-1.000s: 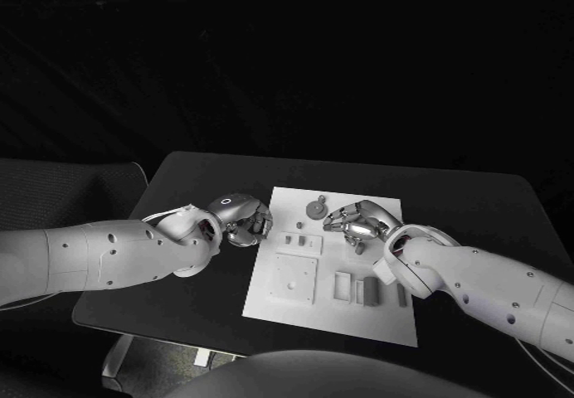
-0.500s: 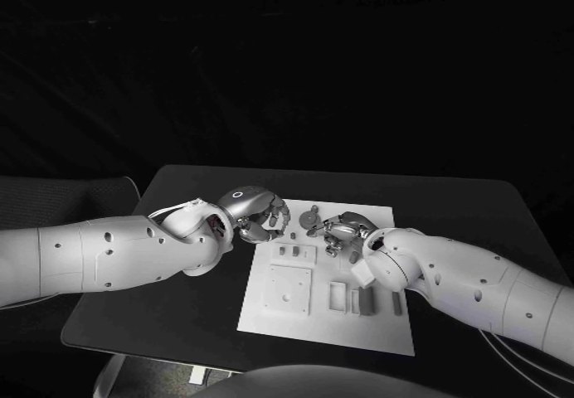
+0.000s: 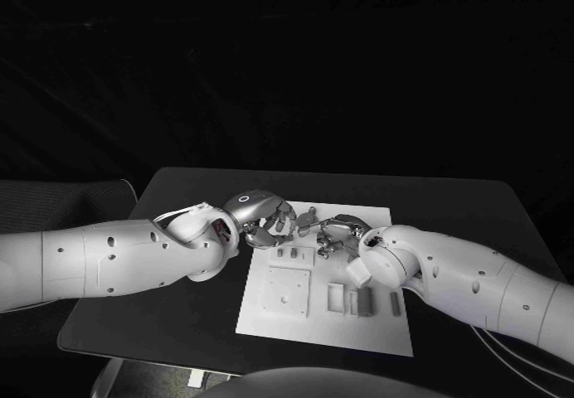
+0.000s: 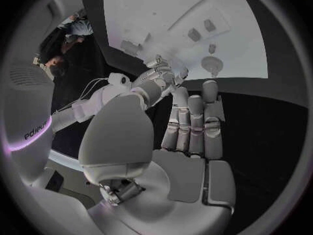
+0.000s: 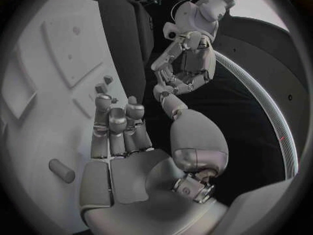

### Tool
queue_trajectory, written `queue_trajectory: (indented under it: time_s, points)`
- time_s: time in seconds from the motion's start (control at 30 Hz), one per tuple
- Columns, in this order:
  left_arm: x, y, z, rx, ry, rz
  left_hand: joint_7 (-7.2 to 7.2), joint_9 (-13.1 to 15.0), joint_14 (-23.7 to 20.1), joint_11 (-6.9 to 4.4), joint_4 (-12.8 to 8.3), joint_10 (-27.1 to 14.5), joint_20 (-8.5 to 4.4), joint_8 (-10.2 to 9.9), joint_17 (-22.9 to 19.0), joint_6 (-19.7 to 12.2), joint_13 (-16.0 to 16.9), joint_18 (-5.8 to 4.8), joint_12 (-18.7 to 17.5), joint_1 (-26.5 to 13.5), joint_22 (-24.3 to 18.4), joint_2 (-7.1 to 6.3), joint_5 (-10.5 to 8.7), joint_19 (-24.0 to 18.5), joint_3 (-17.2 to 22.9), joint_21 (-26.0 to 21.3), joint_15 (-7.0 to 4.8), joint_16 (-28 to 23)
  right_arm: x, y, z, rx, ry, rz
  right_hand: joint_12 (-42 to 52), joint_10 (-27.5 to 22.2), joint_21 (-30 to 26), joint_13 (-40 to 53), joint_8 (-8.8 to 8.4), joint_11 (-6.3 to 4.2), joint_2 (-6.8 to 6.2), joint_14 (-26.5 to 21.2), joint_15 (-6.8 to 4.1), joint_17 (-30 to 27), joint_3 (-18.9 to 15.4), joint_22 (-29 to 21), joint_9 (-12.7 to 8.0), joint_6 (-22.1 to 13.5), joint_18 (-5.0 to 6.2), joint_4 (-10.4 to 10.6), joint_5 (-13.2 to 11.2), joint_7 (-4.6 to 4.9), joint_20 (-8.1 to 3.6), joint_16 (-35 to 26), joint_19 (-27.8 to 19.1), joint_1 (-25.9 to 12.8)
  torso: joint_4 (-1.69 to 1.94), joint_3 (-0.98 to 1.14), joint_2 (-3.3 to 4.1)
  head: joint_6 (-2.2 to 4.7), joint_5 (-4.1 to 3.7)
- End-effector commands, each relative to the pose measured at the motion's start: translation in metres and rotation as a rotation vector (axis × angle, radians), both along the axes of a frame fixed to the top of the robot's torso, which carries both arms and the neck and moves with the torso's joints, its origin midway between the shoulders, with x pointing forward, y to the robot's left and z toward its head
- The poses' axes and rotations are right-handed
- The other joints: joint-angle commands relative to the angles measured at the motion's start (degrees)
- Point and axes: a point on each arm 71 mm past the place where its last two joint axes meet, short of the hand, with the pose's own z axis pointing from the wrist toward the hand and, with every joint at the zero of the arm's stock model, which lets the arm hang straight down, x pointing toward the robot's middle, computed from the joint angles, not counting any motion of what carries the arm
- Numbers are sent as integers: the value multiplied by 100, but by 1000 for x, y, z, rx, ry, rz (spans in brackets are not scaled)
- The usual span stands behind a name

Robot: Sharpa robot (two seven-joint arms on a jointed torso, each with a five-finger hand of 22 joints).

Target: Assemble the parts on the task board

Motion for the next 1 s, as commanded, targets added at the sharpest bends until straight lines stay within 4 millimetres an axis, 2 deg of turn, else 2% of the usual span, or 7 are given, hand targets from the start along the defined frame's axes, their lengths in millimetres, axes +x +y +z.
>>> queue_trajectory:
  time_s: [0.03,0.5,1.0]
  points:
    - [-1,-3,0,5,11,-14,27,5,-21,-1,20,-19,-25,16,-8,11,10,143,26,31,128,31,11,-7,6,26,-28,-2,-5,5,5,78,36,72,36,-64,-20,13,-18,15,-19,-59,16,12,-51,29,-9,-212,66,-1,-18,165,-10,11,-53,0,1,-3,0,2,5]
    - [0,-6,-1,10,15,-21,27,6,-24,-1,5,-22,-24,18,-8,10,10,144,28,49,129,43,11,-11,5,30,-28,1,-6,8,13,104,30,102,93,-113,-18,26,39,21,36,-109,27,23,-114,41,4,-189,66,-1,107,169,8,43,-84,79,-6,5,0,-11,25]
    - [-2,-12,-1,8,18,-39,28,7,-26,-1,-2,-24,-23,19,-7,9,11,144,30,58,130,53,12,-12,4,33,-27,4,-3,9,12,94,14,79,128,-118,-4,20,108,1,143,-115,9,24,-116,51,23,-127,66,-3,122,147,9,68,-82,180,1,0,-2,-29,18]
